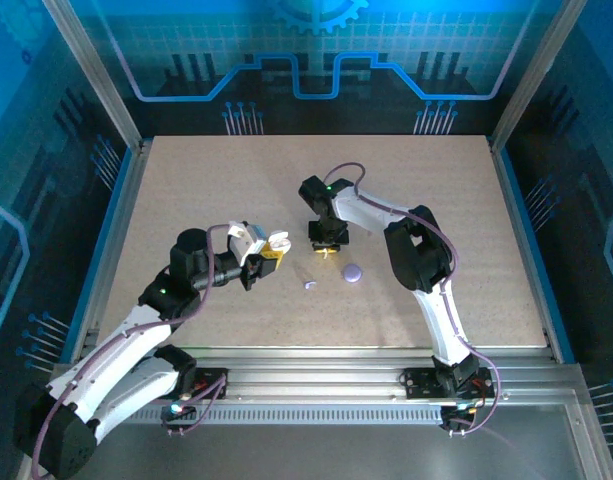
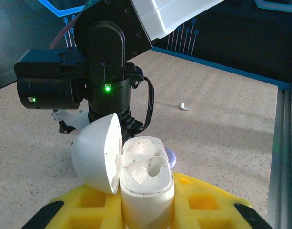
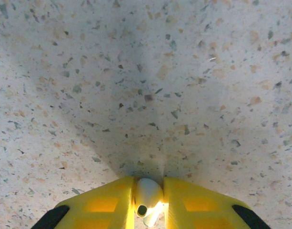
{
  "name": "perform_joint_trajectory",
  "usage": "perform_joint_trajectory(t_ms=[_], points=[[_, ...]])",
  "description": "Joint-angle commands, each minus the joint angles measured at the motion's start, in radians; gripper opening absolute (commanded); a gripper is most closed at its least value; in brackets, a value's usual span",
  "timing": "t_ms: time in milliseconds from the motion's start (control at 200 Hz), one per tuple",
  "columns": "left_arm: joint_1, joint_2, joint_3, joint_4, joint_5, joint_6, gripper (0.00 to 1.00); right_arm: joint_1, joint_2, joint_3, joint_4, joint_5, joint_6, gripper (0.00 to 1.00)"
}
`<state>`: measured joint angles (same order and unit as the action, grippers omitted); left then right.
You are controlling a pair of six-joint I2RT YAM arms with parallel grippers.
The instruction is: Insert wireless bluetooth earbuds into charging case
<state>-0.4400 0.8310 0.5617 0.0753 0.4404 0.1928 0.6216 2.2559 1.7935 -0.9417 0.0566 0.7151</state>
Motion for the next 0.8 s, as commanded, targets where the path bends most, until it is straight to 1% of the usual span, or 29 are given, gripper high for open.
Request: perform_joint_trajectory(t_ms=[0, 210, 350, 560, 675, 795], points=[[0.009, -0.004, -0.014, 0.011, -0.007, 0.014, 0.23, 0.016, 0.029, 0.017, -0.012, 0.033, 0.002, 0.2], [0.007, 0.008, -0.01, 0.005, -0.003, 0.016, 0.23, 0.02, 0.012, 0.009, -0.01, 0.042, 0.004, 0.16], [0.009, 0.022, -0.003, 0.009, 0.001, 0.007, 0.22, 0.02, -0.026, -0.007, 0.003, 0.053, 0.009, 0.16], [0.006, 0.052, -0.01, 0.029, 0.012, -0.01, 0.22, 0.02, -0.111, -0.047, 0.016, 0.074, 0.006, 0.16], [0.001, 0.081, -0.011, 0.039, 0.0, -0.018, 0.21, 0.019, -0.171, -0.079, 0.029, 0.088, 0.01, 0.16], [-0.031, 0.124, -0.009, 0.068, -0.018, -0.021, 0.21, 0.017, -0.246, -0.11, 0.04, 0.1, 0.009, 0.16]])
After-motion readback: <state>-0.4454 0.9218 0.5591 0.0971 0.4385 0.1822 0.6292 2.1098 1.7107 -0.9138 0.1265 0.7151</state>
